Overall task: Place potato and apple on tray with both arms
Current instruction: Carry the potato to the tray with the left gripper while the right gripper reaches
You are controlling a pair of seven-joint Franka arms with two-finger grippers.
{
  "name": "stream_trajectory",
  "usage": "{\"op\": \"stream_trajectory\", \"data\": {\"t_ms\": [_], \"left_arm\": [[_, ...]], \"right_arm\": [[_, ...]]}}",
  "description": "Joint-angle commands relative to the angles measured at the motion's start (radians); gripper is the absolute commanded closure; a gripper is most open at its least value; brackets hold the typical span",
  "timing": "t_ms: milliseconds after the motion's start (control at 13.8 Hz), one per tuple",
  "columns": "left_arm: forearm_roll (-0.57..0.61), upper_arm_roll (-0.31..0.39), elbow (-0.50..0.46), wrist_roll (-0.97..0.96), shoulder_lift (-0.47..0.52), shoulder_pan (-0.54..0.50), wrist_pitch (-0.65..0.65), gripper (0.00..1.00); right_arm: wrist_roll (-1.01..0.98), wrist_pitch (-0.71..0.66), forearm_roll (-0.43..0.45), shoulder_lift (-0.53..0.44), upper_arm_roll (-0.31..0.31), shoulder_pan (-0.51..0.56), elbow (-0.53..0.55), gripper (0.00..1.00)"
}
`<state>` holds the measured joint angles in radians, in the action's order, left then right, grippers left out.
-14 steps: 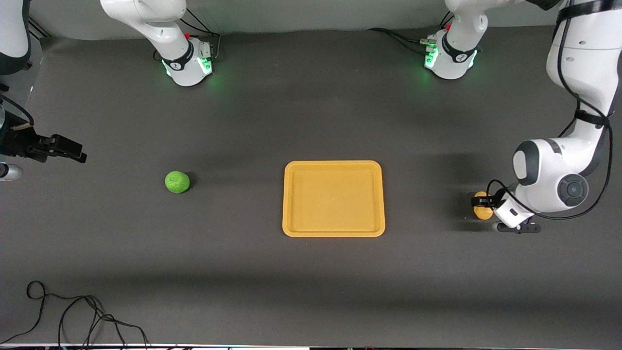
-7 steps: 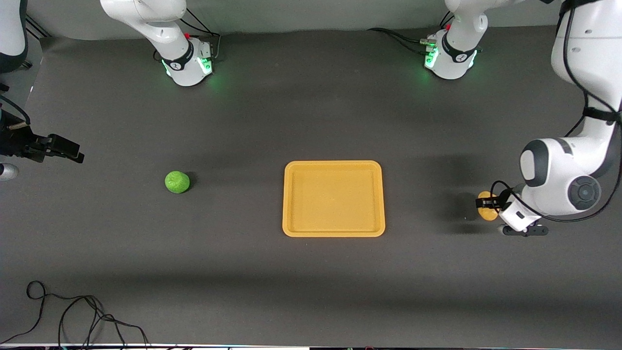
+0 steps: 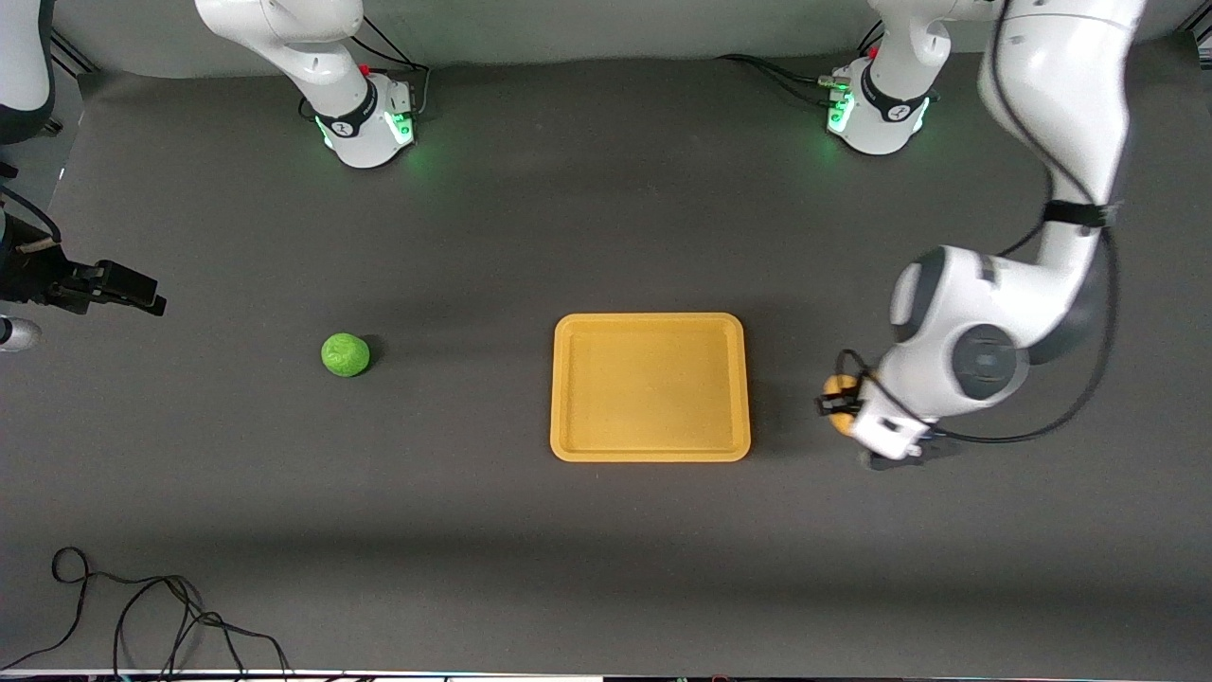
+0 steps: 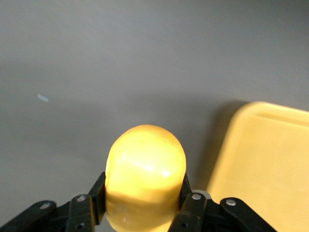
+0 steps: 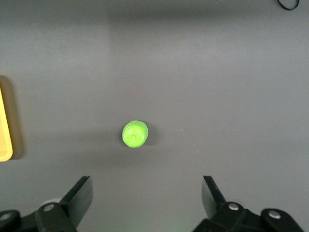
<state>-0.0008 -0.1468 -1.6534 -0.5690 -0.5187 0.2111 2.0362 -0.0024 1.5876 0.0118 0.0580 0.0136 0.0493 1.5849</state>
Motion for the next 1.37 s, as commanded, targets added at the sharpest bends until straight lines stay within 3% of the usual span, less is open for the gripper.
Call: {"op": "stream_trajectory", "data": {"t_ms": [0,289,578,794,867,1011,1156,1300], "left_arm": [[0.004,0.020,0.046,-0.092,-0.075,0.105,-0.011,0.74],[0.008,0.020,0.044,-0.199,-0.133,0.198,0.068,0.73],[0.008,0.020,0.044,-0.201,-0.158,0.224,0.093,0.71],[0.008,0.021,0.040,-0.201,-0.175,0.228,0.117,0.67],[0.008,0.021,0.041,-0.201,-0.173,0.229,0.117,0.60],[0.011,0.021,0.041,-0.200,-0.175,0.229,0.121,0.00],[0.025,0.021,0.041,-0.200,-0.173,0.228,0.125,0.00],[0.025,0.021,0.044,-0.200,-0.166,0.225,0.114,0.00]], "right_arm": [[-0.024,-0.002,0.004,-0.044,0.002,0.004,0.049,0.00],[-0.013,0.035,-0.030,-0.147,0.008,-0.014,0.191,0.00],[-0.024,0.165,-0.030,-0.309,0.009,-0.095,0.452,0.00],[-0.025,0.245,-0.030,-0.243,0.008,-0.140,0.486,0.00],[-0.039,0.288,-0.029,-0.218,0.008,-0.144,0.504,0.00],[-0.063,0.438,-0.027,-0.193,0.009,-0.152,0.608,0.00],[-0.093,0.578,-0.027,-0.149,0.020,-0.144,0.685,0.00],[-0.097,0.691,-0.027,-0.036,0.023,-0.144,0.684,0.00]]}}
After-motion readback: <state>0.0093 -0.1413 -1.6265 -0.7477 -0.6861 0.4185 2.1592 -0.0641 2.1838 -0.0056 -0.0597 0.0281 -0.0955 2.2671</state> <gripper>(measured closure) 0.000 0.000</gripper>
